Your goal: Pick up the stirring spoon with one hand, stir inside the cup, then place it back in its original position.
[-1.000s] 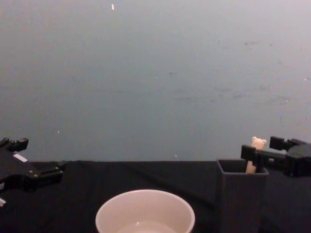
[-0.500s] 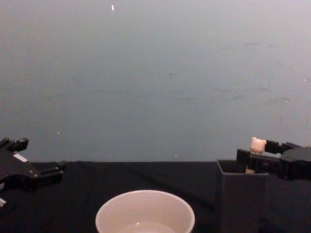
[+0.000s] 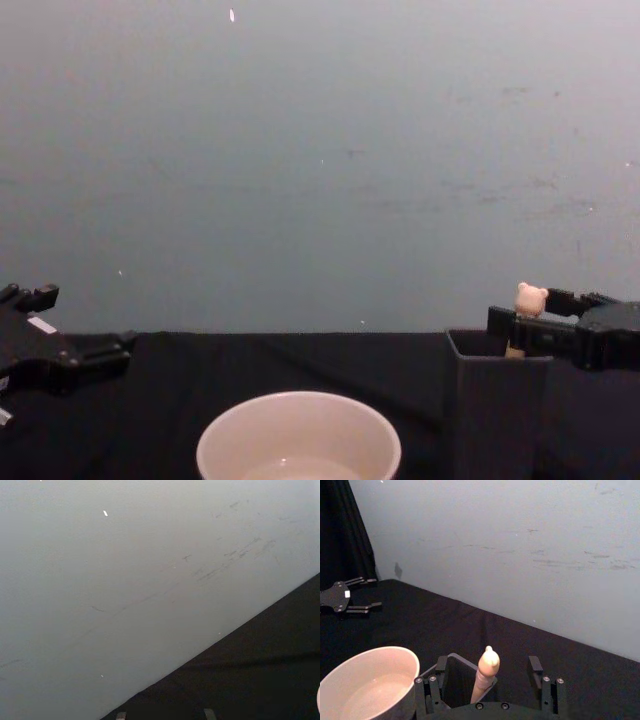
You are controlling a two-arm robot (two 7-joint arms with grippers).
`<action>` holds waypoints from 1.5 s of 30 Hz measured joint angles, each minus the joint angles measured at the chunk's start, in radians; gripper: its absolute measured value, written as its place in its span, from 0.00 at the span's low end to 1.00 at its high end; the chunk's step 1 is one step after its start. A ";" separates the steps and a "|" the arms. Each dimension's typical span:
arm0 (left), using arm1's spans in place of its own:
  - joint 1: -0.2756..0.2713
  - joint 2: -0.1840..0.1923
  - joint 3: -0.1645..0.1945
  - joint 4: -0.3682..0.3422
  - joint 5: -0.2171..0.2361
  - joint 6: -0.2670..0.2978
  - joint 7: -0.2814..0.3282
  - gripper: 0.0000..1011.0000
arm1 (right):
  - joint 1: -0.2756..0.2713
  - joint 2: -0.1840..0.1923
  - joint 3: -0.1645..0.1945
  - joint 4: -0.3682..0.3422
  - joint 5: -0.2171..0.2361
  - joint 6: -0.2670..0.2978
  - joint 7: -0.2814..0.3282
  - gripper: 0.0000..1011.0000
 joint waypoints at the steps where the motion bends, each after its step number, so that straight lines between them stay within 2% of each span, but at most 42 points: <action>1: 0.000 0.000 0.000 0.000 0.000 0.000 0.000 0.99 | 0.000 0.000 0.000 0.000 0.000 0.000 0.000 0.99; 6: 0.000 0.000 0.000 0.000 0.000 0.000 0.000 0.99 | 0.000 0.000 0.000 0.000 0.000 0.000 0.000 0.99; 11: 0.000 0.000 0.000 0.000 0.000 0.000 0.000 0.99 | 0.000 0.000 0.000 0.000 0.000 0.000 0.000 0.91; 12: 0.000 0.000 0.000 0.000 0.000 0.000 0.000 0.99 | 0.000 0.000 0.000 0.000 0.000 0.000 0.000 0.86; 15: 0.000 0.000 0.000 0.000 0.000 0.000 0.000 0.99 | 0.000 0.000 0.000 0.000 0.000 0.000 -0.001 0.81; 16: 0.000 0.000 0.000 0.000 0.000 0.000 0.000 0.99 | 0.000 0.000 0.000 0.000 0.000 0.000 -0.001 0.76; 18: 0.000 0.000 0.000 0.000 0.000 0.000 0.000 0.99 | 0.000 0.000 0.000 0.000 0.000 0.000 -0.001 0.72; 19: 0.000 0.000 0.000 0.000 0.000 0.000 0.000 0.99 | 0.000 0.000 0.000 0.000 0.000 0.000 -0.001 0.67; 25: 0.000 0.000 0.000 0.000 0.000 0.000 0.000 0.99 | 0.000 0.000 0.000 0.000 0.000 0.000 -0.001 0.50; 29: 0.000 0.000 0.000 0.000 0.000 0.000 0.000 0.99 | 0.000 0.000 0.000 0.000 0.000 0.000 -0.001 0.34; 34: 0.000 0.000 0.000 0.000 0.000 0.000 0.000 0.99 | 0.000 0.000 0.000 -0.001 0.001 0.000 -0.001 0.23; 45: 0.000 0.000 0.000 0.000 0.000 0.000 0.000 0.99 | 0.000 0.000 0.000 -0.001 0.001 0.000 -0.002 0.22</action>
